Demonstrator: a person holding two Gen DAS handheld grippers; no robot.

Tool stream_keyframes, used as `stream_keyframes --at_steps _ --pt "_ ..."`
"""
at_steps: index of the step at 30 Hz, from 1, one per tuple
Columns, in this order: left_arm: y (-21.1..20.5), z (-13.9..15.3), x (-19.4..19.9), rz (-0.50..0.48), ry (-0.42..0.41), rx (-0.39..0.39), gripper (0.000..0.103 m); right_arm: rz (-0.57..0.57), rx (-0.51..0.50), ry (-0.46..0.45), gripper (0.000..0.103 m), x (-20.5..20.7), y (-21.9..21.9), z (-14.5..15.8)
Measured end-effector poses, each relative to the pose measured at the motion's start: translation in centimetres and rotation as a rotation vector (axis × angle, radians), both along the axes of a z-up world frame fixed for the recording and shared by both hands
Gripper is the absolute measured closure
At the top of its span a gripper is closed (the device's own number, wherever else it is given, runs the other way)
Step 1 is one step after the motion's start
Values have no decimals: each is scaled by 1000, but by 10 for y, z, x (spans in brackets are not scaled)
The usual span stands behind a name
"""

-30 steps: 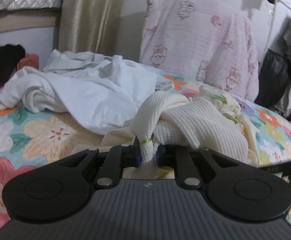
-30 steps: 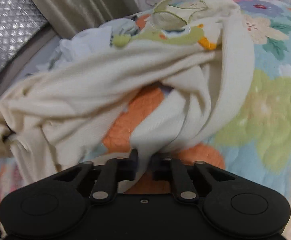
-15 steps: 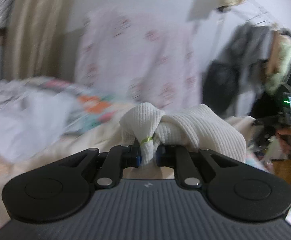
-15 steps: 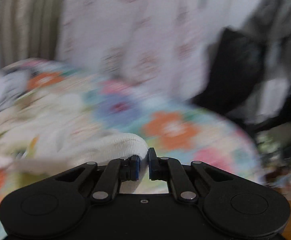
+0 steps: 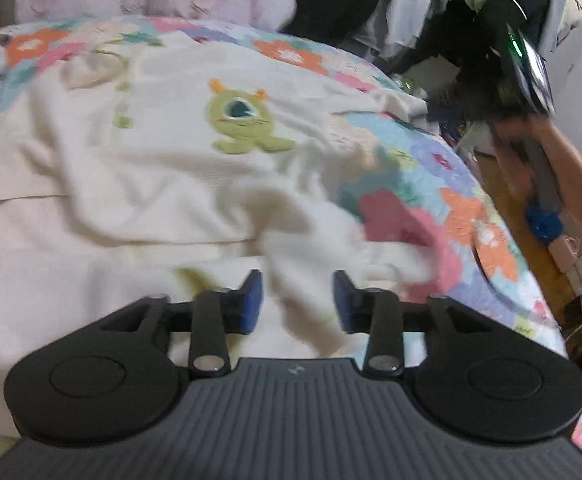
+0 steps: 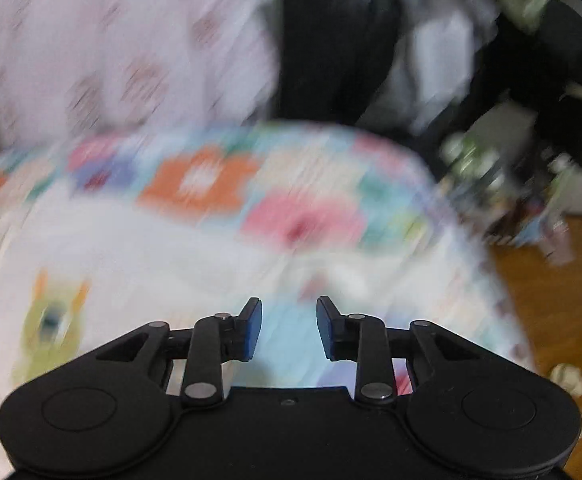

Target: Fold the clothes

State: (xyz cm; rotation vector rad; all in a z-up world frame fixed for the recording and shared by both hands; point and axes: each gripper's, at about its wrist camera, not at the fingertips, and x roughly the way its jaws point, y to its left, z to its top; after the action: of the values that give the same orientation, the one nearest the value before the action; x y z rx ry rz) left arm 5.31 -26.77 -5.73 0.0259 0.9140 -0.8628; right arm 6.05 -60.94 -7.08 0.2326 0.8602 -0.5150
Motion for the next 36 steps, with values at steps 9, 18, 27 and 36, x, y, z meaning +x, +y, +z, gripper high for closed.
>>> stream_keyframes --at_steps 9,18,27,36 --pt "161 -11 16 323 -48 4 52 188 245 -151 56 -71 126 -45" --pt "214 -73 22 426 110 -57 52 212 91 -121 48 -118 141 -64" --pt "204 -102 41 439 71 -115 31 174 289 -139 37 -113 119 -95" --pt "179 -62 15 440 -134 -5 101 260 167 -204 96 -110 153 -59"
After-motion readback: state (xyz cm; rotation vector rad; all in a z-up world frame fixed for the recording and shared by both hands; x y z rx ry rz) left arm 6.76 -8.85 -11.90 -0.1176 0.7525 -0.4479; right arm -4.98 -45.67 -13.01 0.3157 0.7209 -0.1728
